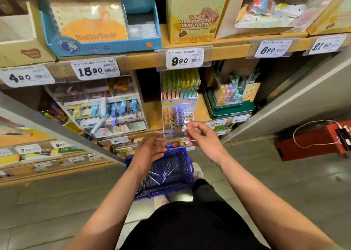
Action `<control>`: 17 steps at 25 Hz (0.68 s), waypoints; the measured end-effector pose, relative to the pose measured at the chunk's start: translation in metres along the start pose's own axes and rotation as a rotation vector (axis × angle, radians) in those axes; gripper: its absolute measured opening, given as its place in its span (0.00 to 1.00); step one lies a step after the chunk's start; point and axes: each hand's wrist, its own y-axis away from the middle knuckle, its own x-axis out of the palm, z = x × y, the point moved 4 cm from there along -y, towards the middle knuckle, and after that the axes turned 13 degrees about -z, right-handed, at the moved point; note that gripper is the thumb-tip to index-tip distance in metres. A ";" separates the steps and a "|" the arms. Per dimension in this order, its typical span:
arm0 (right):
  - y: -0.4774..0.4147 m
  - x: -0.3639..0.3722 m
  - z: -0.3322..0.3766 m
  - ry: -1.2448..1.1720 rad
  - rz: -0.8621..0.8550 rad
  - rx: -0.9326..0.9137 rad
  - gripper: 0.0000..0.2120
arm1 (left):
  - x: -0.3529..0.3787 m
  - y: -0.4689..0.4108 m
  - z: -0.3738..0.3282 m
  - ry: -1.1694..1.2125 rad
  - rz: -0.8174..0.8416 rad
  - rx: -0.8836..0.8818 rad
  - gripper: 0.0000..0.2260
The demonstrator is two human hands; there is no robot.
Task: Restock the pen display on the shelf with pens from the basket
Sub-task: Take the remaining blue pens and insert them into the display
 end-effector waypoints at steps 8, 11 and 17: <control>0.038 0.021 -0.079 0.131 0.105 0.124 0.06 | -0.057 0.027 0.058 0.095 -0.183 -0.156 0.19; 0.033 0.013 -0.112 0.166 0.114 0.189 0.08 | -0.060 0.029 0.081 0.132 -0.240 -0.198 0.20; 0.004 -0.001 -0.178 0.410 0.200 0.181 0.05 | -0.051 -0.008 0.147 0.296 -0.330 -0.266 0.17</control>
